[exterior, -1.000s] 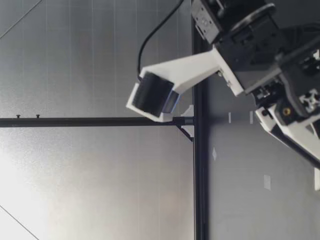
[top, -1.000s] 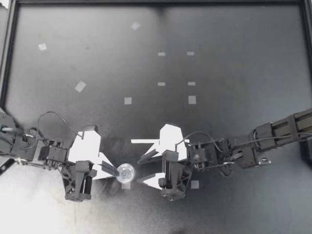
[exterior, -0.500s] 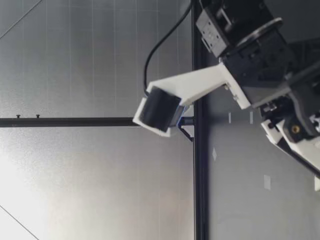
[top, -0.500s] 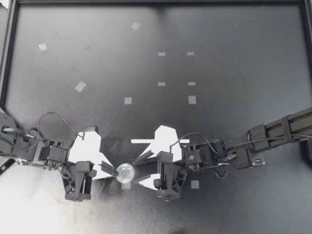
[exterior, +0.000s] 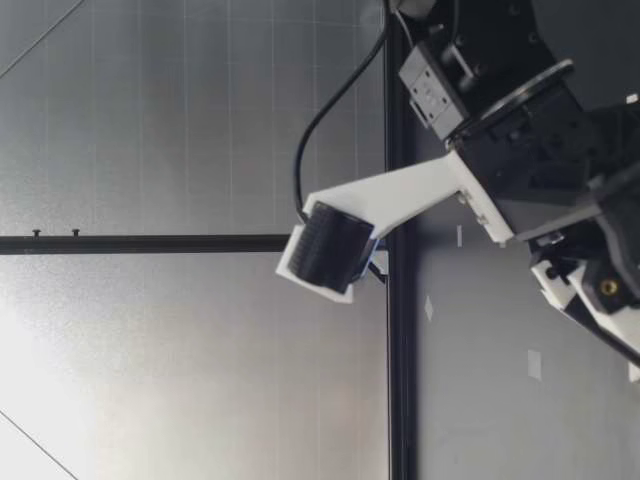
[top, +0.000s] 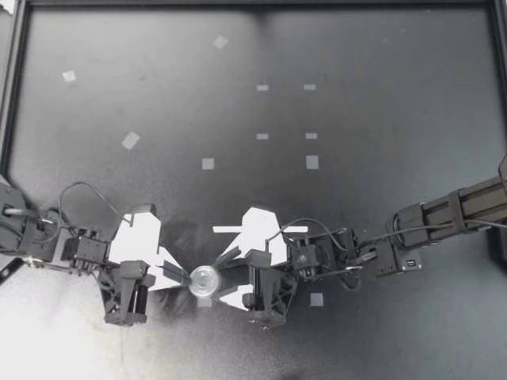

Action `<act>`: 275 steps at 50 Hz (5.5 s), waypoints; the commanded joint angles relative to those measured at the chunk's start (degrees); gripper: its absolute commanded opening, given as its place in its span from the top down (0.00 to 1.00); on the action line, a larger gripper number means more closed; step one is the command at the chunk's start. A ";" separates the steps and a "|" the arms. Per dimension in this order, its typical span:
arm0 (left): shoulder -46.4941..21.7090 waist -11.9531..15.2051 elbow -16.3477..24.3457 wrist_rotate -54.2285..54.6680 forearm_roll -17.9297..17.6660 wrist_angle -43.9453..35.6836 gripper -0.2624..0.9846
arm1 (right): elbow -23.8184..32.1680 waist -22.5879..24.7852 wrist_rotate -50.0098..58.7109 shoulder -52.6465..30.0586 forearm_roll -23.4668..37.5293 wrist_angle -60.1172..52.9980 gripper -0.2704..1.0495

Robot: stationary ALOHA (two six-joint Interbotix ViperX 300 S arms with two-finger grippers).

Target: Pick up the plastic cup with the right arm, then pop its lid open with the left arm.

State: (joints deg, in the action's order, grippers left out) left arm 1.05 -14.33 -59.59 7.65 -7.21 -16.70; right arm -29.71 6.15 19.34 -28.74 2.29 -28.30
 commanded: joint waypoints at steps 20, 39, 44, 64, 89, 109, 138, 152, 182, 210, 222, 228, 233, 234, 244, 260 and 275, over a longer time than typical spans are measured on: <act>-1.49 -0.18 0.35 -0.09 0.09 -2.11 0.87 | 3.08 -0.70 0.09 1.14 0.09 3.60 0.29; -1.76 -0.26 0.09 0.00 0.09 -2.20 0.87 | 4.31 -0.97 0.26 1.14 0.00 6.68 0.30; -1.76 -0.18 0.09 -0.09 0.09 -2.20 0.87 | 4.31 -0.97 0.09 1.32 0.00 6.94 0.30; -1.76 -0.18 0.00 0.00 0.09 -2.29 0.87 | 5.80 -0.97 -0.18 1.41 0.88 10.55 0.47; 11.95 -0.18 -8.17 4.04 -1.41 -13.89 0.87 | -6.68 -0.97 -2.20 12.22 1.58 0.88 0.52; 19.69 -0.18 -15.64 38.14 -10.99 -44.47 0.86 | -17.23 -1.23 -17.58 15.64 1.41 -40.52 0.66; 11.69 -0.18 -6.68 57.39 -4.39 -41.66 0.33 | -14.06 -3.78 -23.82 16.17 1.32 -40.25 0.74; 10.72 -0.18 -6.06 57.30 -4.75 -41.84 0.24 | -11.60 -3.78 -23.73 14.50 1.49 -39.38 0.74; 14.24 -0.18 -6.06 55.46 -4.39 -42.89 0.24 | -14.15 -4.22 -16.00 8.53 -2.20 -32.52 0.74; 11.69 -0.18 -6.33 -3.96 -8.61 -28.74 0.24 | -16.26 -2.72 -4.57 20.30 -1.85 -32.70 0.74; 11.60 -0.18 -4.75 -17.93 -10.63 -27.51 0.24 | -15.91 -2.37 -3.16 17.31 -0.70 -33.40 0.74; 11.43 -0.18 -5.01 -17.58 -10.63 -26.72 0.24 | -15.91 -2.37 -4.13 17.14 -0.62 -32.96 0.74; 11.43 -0.18 -4.83 -16.96 -10.63 -26.02 0.24 | -15.91 -2.37 -5.71 17.23 -0.62 -32.52 0.74; 11.43 -0.18 -4.75 -16.87 -10.63 -25.84 0.24 | -15.91 -2.37 -5.89 17.31 -0.62 -32.26 0.74; 11.07 -0.18 -4.13 -16.79 -10.63 -25.40 0.24 | -15.91 -2.37 -6.15 17.40 -0.70 -31.03 0.74; 10.37 -0.18 -3.78 -16.79 -10.63 -25.40 0.24 | -15.91 -2.37 -6.24 17.23 -0.62 -31.03 0.74; 10.20 -0.18 -3.78 -16.61 -10.63 -25.05 0.24 | -15.91 -2.37 -6.24 17.05 -0.70 -31.03 0.74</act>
State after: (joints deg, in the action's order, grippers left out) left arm 10.90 -14.50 -64.42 -9.05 -18.02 -41.75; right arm -46.58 3.60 13.18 -12.39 1.58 -59.15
